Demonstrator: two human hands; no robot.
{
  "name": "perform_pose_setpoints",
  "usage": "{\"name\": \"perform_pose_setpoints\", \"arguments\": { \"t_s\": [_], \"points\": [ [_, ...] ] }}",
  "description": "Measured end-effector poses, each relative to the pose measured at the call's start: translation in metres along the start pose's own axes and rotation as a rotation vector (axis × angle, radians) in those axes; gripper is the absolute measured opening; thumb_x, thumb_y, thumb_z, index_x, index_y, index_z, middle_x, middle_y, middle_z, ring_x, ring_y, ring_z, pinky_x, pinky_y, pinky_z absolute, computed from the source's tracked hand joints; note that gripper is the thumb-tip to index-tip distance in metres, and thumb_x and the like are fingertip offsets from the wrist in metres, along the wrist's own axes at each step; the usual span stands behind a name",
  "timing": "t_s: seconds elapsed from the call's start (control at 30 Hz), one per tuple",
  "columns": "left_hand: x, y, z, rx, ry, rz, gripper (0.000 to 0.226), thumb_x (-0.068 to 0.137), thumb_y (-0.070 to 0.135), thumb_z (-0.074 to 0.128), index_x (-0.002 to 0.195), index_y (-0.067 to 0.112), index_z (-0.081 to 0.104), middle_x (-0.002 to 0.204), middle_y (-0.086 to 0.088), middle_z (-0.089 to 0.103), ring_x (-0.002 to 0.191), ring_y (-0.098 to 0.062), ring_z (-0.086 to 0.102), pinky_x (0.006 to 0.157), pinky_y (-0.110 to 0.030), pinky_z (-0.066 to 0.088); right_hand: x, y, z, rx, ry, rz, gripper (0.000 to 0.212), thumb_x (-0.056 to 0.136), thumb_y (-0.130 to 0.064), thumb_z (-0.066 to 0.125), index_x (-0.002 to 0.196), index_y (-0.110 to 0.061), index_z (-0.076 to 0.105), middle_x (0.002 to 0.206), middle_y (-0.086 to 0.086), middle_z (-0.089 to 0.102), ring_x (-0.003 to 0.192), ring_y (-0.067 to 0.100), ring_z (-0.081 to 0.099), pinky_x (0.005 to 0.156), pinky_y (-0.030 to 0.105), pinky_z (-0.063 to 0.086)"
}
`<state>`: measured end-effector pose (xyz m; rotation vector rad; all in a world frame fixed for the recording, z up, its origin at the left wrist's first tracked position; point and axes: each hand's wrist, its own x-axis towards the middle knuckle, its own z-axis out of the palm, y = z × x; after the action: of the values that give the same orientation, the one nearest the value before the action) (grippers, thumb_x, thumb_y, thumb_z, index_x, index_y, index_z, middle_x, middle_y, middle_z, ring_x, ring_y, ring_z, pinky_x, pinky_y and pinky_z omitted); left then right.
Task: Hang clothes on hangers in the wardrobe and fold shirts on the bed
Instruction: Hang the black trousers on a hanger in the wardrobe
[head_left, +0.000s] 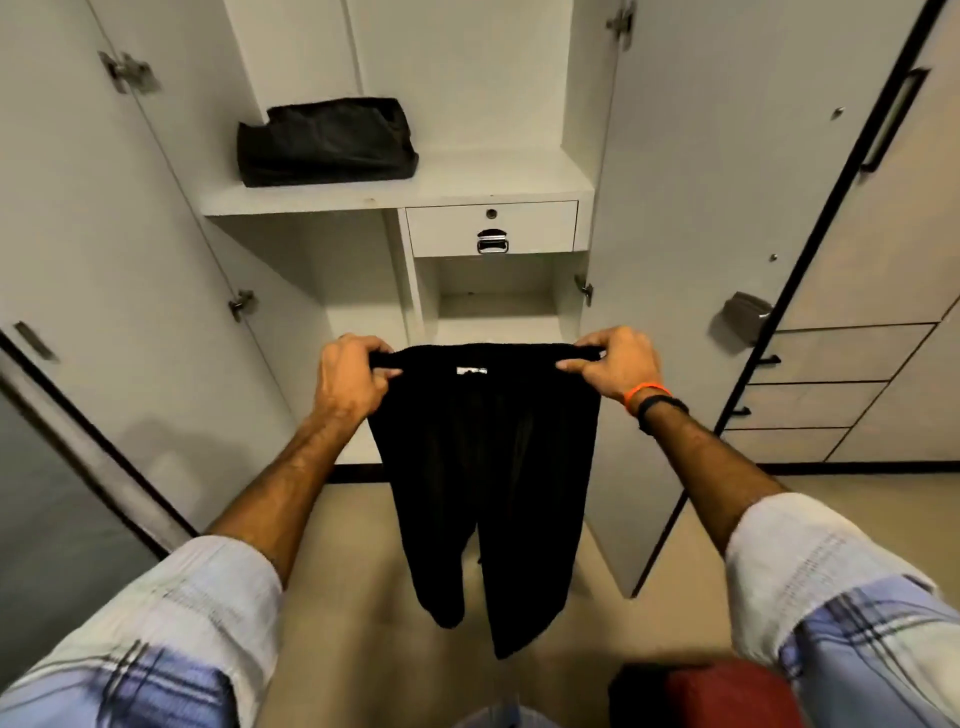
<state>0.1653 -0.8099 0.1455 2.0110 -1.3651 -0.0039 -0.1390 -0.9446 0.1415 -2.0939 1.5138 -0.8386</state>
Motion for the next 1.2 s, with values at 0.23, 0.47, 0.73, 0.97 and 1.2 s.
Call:
{"name": "perform_pose_setpoints", "arguments": {
  "t_s": [0.23, 0.47, 0.73, 0.97, 1.2],
  "points": [
    [0.004, 0.001, -0.015, -0.573, -0.232, -0.227, 0.021, 0.092, 0.023, 0.068, 0.109, 0.012, 0.07, 0.1, -0.006, 0.072, 0.093, -0.023, 0.069, 0.081, -0.031, 0.055, 0.009, 0.013, -0.002, 0.84, -0.27, 0.147, 0.033, 0.088, -0.013, 0.071, 0.117, 0.003, 0.066, 0.113, 0.02, 0.07, 0.104, 0.032, 0.068, 0.099, 0.044, 0.052],
    [-0.002, -0.001, -0.006, -0.713, -0.283, -0.305, 0.022, 0.099, 0.025, 0.059, 0.102, 0.006, 0.069, 0.082, -0.003, 0.069, 0.068, -0.014, 0.066, 0.055, -0.018, 0.05, -0.001, 0.01, -0.003, 0.828, -0.317, 0.163, 0.033, 0.093, -0.02, 0.066, 0.116, 0.003, 0.066, 0.108, 0.016, 0.072, 0.093, 0.024, 0.07, 0.081, 0.027, 0.058],
    [-0.005, -0.002, -0.013, -0.952, -0.428, -0.498, 0.03, 0.094, 0.027, 0.063, 0.116, 0.006, 0.066, 0.106, -0.011, 0.073, 0.098, -0.025, 0.071, 0.07, -0.026, 0.06, -0.012, 0.004, -0.025, 1.051, -0.444, 0.29, 0.039, 0.083, -0.019, 0.068, 0.114, 0.003, 0.064, 0.095, 0.01, 0.073, 0.085, 0.02, 0.071, 0.07, 0.023, 0.059],
    [0.003, 0.022, 0.022, -0.647, -0.156, -0.532, 0.041, 0.073, 0.042, 0.072, 0.098, 0.01, 0.072, 0.095, -0.006, 0.074, 0.093, -0.027, 0.071, 0.088, -0.042, 0.058, 0.013, -0.017, 0.021, 0.553, -0.107, 0.344, 0.036, 0.076, -0.037, 0.077, 0.091, -0.005, 0.071, 0.093, 0.01, 0.075, 0.09, 0.026, 0.072, 0.084, 0.041, 0.058],
    [-0.016, 0.105, 0.041, -0.546, 0.022, -0.454, 0.032, 0.089, 0.04, 0.068, 0.102, 0.011, 0.067, 0.106, -0.007, 0.071, 0.098, -0.026, 0.066, 0.089, -0.032, 0.054, -0.004, -0.078, 0.049, 0.52, -0.087, 0.155, 0.026, 0.087, -0.039, 0.07, 0.086, -0.013, 0.074, 0.084, -0.001, 0.074, 0.083, 0.015, 0.07, 0.075, 0.032, 0.058]
  ]
}}
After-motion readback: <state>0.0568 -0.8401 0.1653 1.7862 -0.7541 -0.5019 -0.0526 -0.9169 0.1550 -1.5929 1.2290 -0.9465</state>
